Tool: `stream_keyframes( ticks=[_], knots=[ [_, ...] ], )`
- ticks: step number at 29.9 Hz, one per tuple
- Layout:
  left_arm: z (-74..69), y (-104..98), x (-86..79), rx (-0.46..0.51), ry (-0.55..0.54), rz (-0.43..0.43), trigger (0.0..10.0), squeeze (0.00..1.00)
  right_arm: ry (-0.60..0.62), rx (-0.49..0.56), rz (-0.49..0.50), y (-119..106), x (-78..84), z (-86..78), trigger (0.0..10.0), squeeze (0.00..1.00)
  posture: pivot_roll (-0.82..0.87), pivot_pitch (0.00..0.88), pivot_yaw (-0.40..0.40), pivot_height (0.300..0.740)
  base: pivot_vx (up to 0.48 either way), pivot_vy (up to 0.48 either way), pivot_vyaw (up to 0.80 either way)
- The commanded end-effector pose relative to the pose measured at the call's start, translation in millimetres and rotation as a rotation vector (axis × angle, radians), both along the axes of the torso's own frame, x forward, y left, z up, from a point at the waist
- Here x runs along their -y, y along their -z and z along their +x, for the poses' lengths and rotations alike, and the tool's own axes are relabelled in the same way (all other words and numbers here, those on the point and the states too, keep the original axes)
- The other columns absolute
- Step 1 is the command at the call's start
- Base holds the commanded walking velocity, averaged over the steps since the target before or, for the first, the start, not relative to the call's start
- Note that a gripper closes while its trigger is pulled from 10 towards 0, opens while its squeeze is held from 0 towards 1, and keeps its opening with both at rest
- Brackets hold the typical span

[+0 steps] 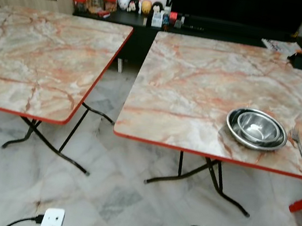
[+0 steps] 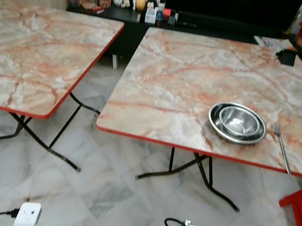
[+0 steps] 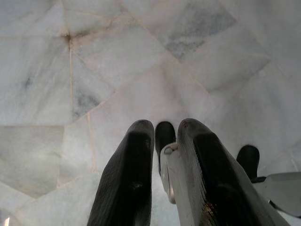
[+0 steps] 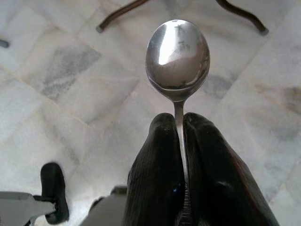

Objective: Setting the table

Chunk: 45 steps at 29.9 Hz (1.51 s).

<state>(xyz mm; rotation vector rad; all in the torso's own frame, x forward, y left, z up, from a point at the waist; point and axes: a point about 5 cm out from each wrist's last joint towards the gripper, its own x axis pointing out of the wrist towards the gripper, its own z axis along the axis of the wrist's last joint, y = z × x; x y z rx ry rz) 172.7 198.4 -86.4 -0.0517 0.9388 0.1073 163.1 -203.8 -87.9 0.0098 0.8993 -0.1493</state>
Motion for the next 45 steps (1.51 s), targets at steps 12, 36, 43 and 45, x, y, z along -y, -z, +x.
stream_keyframes(
  ticks=[12, 36, 43, 45],
  knots=[
    [-0.4, -0.1, -2.1, -0.001, -0.012, 0.004, 10.0, 0.0, -0.007, 0.007, 0.004, -0.5, -3.5, 2.3, 10.0, 0.0, -0.06, 0.0, 0.007, 0.74, 0.394, 0.0, 0.0],
    [2.3, -1.7, -4.2, 0.004, 0.013, 0.023, 10.0, 0.0, 0.009, 0.005, -0.001, -0.4, -0.4, 1.0, 10.0, 0.0, -0.06, 0.0, 0.012, 0.74, 0.13, -0.065, 0.0],
    [0.9, -0.9, -2.9, 0.0, 0.013, 0.018, 10.0, 0.0, 0.018, 0.005, -0.008, -0.2, 0.7, -0.2, 10.0, 0.0, -0.06, 0.0, 0.011, 0.74, 0.0, -0.364, 0.0],
    [0.1, -0.4, -2.1, -0.001, 0.01, 0.014, 10.0, 0.0, 0.023, 0.005, -0.01, 0.0, 1.4, -1.2, 10.0, 0.0, -0.06, 0.0, 0.008, 0.74, 0.0, -0.36, 0.0]
  ],
)
